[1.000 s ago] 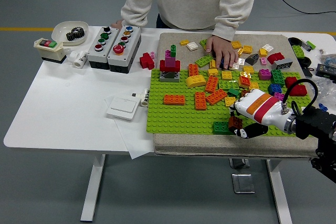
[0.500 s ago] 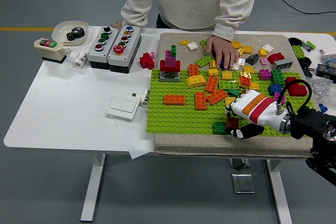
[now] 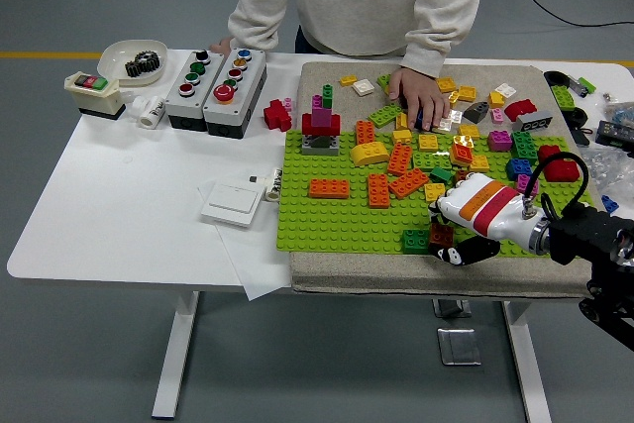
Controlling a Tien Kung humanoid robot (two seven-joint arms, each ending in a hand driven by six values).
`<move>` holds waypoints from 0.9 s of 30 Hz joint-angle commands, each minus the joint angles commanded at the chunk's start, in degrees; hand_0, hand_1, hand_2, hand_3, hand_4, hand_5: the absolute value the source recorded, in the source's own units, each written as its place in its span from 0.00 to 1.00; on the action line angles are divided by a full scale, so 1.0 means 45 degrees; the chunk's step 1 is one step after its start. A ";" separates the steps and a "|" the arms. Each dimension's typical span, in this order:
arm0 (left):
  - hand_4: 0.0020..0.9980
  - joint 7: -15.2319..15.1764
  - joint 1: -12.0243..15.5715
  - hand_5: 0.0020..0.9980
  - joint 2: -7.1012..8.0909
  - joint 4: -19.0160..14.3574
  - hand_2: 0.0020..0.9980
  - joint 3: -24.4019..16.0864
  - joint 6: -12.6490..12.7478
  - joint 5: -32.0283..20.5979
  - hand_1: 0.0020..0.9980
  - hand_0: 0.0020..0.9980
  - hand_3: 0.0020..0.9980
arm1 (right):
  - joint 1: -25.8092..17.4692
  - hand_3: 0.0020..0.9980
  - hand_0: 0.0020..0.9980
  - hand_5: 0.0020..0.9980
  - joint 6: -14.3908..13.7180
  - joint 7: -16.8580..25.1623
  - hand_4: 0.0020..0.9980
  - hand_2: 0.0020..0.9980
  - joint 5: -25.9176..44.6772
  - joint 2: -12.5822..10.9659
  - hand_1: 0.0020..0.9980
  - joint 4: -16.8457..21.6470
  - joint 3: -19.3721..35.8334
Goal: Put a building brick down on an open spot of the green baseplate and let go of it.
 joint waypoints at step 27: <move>0.79 0.0008 -0.0057 0.74 0.0023 0.0003 0.79 -0.0015 -0.0007 0.0059 0.76 0.75 0.68 | 0.0118 0.54 0.26 0.56 0.0180 0.0129 0.76 0.55 -0.0060 0.0120 0.45 -0.0173 0.0030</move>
